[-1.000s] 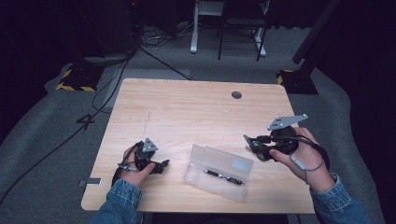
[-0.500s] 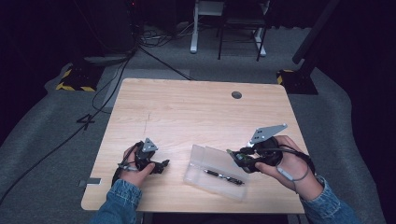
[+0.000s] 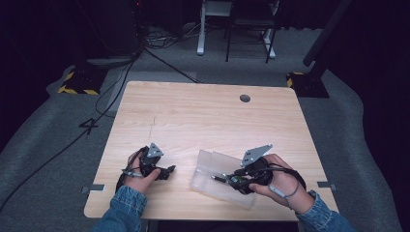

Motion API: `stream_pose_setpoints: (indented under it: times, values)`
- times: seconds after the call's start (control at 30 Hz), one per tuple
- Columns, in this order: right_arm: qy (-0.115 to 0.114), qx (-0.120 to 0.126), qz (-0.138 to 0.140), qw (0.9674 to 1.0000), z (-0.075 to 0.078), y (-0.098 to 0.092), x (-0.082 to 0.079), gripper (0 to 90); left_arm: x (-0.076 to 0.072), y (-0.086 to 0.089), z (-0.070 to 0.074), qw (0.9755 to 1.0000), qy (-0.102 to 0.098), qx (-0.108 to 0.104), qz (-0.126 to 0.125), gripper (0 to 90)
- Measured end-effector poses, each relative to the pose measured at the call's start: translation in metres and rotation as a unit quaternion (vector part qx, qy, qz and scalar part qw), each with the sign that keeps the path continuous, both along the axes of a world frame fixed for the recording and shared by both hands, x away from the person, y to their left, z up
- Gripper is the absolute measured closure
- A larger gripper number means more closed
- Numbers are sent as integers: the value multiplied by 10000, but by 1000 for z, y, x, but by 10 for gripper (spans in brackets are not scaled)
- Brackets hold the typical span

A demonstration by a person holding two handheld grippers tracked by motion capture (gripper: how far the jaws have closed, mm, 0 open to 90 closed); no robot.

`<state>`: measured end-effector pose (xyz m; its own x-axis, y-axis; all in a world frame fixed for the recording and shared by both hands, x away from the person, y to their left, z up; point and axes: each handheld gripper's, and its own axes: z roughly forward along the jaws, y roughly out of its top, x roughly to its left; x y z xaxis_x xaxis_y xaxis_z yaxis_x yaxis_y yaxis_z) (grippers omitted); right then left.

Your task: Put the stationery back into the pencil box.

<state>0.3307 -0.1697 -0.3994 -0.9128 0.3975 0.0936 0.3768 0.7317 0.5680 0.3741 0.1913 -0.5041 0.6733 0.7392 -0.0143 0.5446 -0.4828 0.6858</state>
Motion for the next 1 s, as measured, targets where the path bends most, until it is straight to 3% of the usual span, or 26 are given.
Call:
stream_pose_setpoints:
  times: [0.3,0.43,1.0]
  values:
    - [122,-164,127,9997,-28,1,2,520,0,0,0,10000,-2,-1,2,147]
    - [72,-296,255,9992,-37,-2,4,519,0,0,0,10000,0,0,0,147]
    - [112,-510,439,9977,-53,-2,3,519,0,0,0,10000,-2,-1,0,147]
